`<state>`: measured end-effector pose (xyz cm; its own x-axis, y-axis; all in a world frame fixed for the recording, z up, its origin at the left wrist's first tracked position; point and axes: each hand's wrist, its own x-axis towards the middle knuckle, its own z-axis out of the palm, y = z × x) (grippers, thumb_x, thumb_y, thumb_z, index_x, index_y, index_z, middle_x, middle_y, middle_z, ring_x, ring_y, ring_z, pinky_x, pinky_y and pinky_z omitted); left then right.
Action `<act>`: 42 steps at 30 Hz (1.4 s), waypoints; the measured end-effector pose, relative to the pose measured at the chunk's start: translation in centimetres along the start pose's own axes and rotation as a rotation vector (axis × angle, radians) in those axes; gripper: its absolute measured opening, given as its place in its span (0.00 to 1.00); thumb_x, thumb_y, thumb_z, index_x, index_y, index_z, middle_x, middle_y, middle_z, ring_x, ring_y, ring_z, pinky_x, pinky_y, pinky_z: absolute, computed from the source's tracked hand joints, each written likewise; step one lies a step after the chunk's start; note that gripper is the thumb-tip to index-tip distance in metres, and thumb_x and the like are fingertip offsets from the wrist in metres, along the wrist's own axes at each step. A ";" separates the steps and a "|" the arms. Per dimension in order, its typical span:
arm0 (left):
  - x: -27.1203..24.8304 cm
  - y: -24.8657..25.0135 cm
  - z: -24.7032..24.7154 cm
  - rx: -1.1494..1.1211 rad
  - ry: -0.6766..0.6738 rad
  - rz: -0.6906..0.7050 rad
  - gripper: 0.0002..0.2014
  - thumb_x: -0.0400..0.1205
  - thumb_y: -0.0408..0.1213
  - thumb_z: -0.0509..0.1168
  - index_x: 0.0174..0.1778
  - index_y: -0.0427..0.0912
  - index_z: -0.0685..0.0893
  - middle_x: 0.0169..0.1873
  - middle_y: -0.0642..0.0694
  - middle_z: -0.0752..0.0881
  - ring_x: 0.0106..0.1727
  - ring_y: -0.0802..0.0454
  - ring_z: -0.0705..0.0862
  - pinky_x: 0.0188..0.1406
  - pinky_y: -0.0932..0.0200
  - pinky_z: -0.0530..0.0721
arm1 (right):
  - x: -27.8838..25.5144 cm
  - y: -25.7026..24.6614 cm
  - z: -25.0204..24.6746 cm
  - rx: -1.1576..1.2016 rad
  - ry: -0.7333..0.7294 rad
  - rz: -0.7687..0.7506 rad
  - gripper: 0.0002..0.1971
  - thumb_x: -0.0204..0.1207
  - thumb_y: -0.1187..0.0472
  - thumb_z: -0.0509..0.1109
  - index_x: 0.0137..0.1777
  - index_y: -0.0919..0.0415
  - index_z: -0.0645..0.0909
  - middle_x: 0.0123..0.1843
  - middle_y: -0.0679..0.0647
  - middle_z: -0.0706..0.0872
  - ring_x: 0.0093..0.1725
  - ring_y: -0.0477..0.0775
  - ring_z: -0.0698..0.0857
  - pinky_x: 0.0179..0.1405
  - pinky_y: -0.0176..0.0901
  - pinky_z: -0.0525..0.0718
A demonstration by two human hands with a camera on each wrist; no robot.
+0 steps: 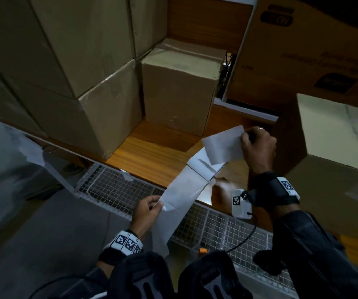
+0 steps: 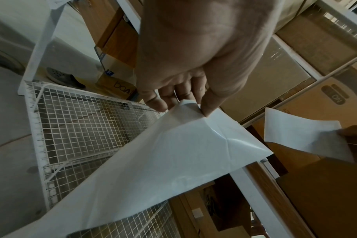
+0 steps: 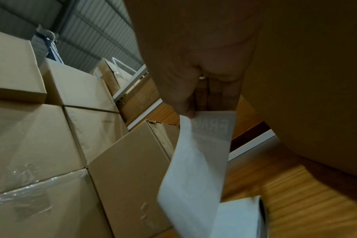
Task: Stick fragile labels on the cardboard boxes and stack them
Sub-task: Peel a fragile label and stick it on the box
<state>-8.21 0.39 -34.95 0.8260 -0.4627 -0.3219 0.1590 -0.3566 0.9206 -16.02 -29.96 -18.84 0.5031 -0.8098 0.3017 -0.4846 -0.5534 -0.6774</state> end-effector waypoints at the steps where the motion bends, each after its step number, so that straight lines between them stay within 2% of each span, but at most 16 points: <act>1: -0.1 0.2 0.0 -0.008 0.000 -0.001 0.06 0.86 0.34 0.68 0.56 0.50 0.86 0.49 0.50 0.91 0.54 0.49 0.90 0.41 0.63 0.85 | 0.1 -0.1 -0.1 0.022 0.002 -0.020 0.07 0.86 0.59 0.70 0.59 0.56 0.86 0.55 0.53 0.89 0.52 0.48 0.87 0.54 0.49 0.89; 3: -0.3 0.4 0.0 0.017 0.019 0.017 0.09 0.86 0.36 0.69 0.61 0.49 0.85 0.52 0.51 0.89 0.57 0.49 0.88 0.45 0.61 0.84 | 0.0 -0.4 -0.3 0.053 0.017 -0.096 0.07 0.85 0.59 0.70 0.60 0.57 0.87 0.55 0.53 0.90 0.53 0.49 0.89 0.54 0.55 0.92; 7: -0.9 1.8 0.2 0.279 0.196 0.195 0.16 0.85 0.43 0.71 0.69 0.53 0.81 0.62 0.55 0.79 0.63 0.56 0.77 0.58 0.54 0.78 | -1.8 -0.7 -0.6 0.067 0.057 -0.320 0.08 0.85 0.59 0.69 0.59 0.58 0.87 0.53 0.54 0.90 0.51 0.50 0.88 0.49 0.55 0.91; 8: -1.1 3.1 0.4 0.229 0.183 0.251 0.13 0.85 0.43 0.70 0.66 0.53 0.83 0.60 0.55 0.82 0.62 0.57 0.79 0.58 0.54 0.81 | -2.6 -0.6 -0.5 0.059 0.074 -0.391 0.07 0.85 0.60 0.70 0.57 0.58 0.88 0.52 0.54 0.90 0.49 0.52 0.87 0.46 0.54 0.90; 10: -1.3 6.5 0.9 0.018 0.017 0.291 0.07 0.87 0.43 0.68 0.60 0.51 0.88 0.54 0.53 0.90 0.58 0.55 0.87 0.53 0.56 0.87 | -4.4 -0.5 -0.2 0.002 0.092 -0.526 0.06 0.84 0.61 0.70 0.54 0.59 0.88 0.49 0.55 0.90 0.47 0.55 0.86 0.42 0.54 0.86; 13: -0.5 11.3 2.5 -0.214 -0.232 0.126 0.14 0.89 0.49 0.64 0.62 0.46 0.89 0.53 0.47 0.94 0.59 0.47 0.91 0.45 0.53 0.87 | -7.3 -0.3 0.7 -0.146 0.139 -0.689 0.06 0.83 0.61 0.71 0.48 0.60 0.88 0.44 0.57 0.89 0.42 0.62 0.86 0.38 0.55 0.82; 17: 1.2 14.3 4.2 -0.502 -0.394 -0.194 0.28 0.87 0.61 0.59 0.65 0.40 0.87 0.57 0.38 0.92 0.57 0.42 0.91 0.49 0.48 0.90 | -10.9 1.5 0.8 -0.195 0.045 -0.894 0.04 0.83 0.61 0.75 0.47 0.60 0.89 0.45 0.57 0.90 0.44 0.60 0.87 0.44 0.51 0.77; 20: 1.5 14.8 4.8 -0.453 -0.448 -0.197 0.24 0.86 0.57 0.64 0.65 0.41 0.87 0.57 0.39 0.92 0.56 0.42 0.91 0.53 0.46 0.90 | -13.4 3.5 0.5 -0.270 -0.053 -0.934 0.08 0.76 0.61 0.82 0.53 0.60 0.91 0.51 0.56 0.92 0.50 0.57 0.88 0.50 0.52 0.82; 23: 1.1 14.9 6.0 -0.374 -0.410 -0.134 0.13 0.86 0.42 0.69 0.61 0.38 0.85 0.54 0.36 0.92 0.47 0.45 0.93 0.42 0.52 0.90 | -15.1 4.8 -0.2 -0.290 -0.110 -0.912 0.10 0.76 0.58 0.81 0.56 0.58 0.90 0.55 0.54 0.92 0.54 0.56 0.88 0.54 0.53 0.83; 25: 1.0 14.9 6.7 -0.358 -0.404 -0.071 0.10 0.87 0.37 0.68 0.60 0.36 0.84 0.54 0.35 0.92 0.45 0.46 0.93 0.37 0.55 0.89 | -15.9 5.7 -0.7 -0.295 -0.142 -0.865 0.13 0.78 0.55 0.79 0.60 0.56 0.89 0.59 0.54 0.91 0.58 0.56 0.86 0.57 0.54 0.81; 29: 0.7 15.3 7.8 -0.364 -0.461 0.047 0.13 0.88 0.38 0.67 0.64 0.34 0.82 0.55 0.38 0.92 0.55 0.41 0.92 0.44 0.53 0.90 | -17.8 6.9 -2.0 -0.273 -0.160 -0.685 0.24 0.78 0.44 0.78 0.69 0.53 0.81 0.66 0.54 0.86 0.67 0.55 0.82 0.63 0.53 0.79; 33: 0.2 16.1 8.4 -0.334 -0.521 0.161 0.11 0.87 0.36 0.67 0.62 0.35 0.84 0.55 0.40 0.92 0.57 0.41 0.91 0.49 0.51 0.91 | -18.7 7.8 -4.2 -0.060 0.038 -0.304 0.21 0.80 0.42 0.73 0.64 0.56 0.82 0.61 0.52 0.84 0.62 0.52 0.81 0.56 0.54 0.86; 36: 0.3 16.2 8.8 -0.132 -0.605 0.382 0.06 0.87 0.36 0.69 0.55 0.37 0.86 0.51 0.40 0.93 0.54 0.42 0.92 0.52 0.48 0.91 | -17.8 7.6 -6.7 0.043 0.211 -0.250 0.18 0.80 0.47 0.73 0.63 0.57 0.81 0.60 0.52 0.82 0.59 0.53 0.81 0.56 0.47 0.83; 38: 0.2 16.5 9.0 0.120 -0.671 0.577 0.05 0.87 0.39 0.70 0.52 0.41 0.86 0.47 0.45 0.93 0.50 0.50 0.92 0.47 0.52 0.91 | -16.5 7.2 -8.3 0.041 0.232 -0.255 0.20 0.80 0.49 0.74 0.66 0.59 0.81 0.62 0.53 0.82 0.62 0.54 0.82 0.59 0.45 0.81; 40: -0.3 16.9 9.4 0.371 -0.690 0.754 0.05 0.86 0.43 0.71 0.51 0.46 0.87 0.44 0.52 0.92 0.47 0.60 0.90 0.41 0.61 0.88 | -15.3 6.8 -9.6 0.035 0.142 -0.228 0.22 0.80 0.48 0.76 0.68 0.58 0.81 0.65 0.52 0.83 0.65 0.51 0.81 0.61 0.43 0.80; 42: -1.1 17.8 10.2 0.487 -0.728 0.841 0.06 0.85 0.45 0.71 0.52 0.47 0.87 0.44 0.55 0.91 0.46 0.64 0.89 0.38 0.65 0.86 | -14.2 6.6 -10.8 0.062 -0.093 -0.125 0.25 0.78 0.46 0.78 0.72 0.54 0.81 0.67 0.46 0.83 0.66 0.44 0.81 0.60 0.39 0.81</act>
<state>-11.82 -13.71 -20.51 0.0512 -0.9883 0.1436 -0.6299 0.0796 0.7726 -34.05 -24.21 -20.38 0.6227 -0.7120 0.3247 -0.3703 -0.6336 -0.6793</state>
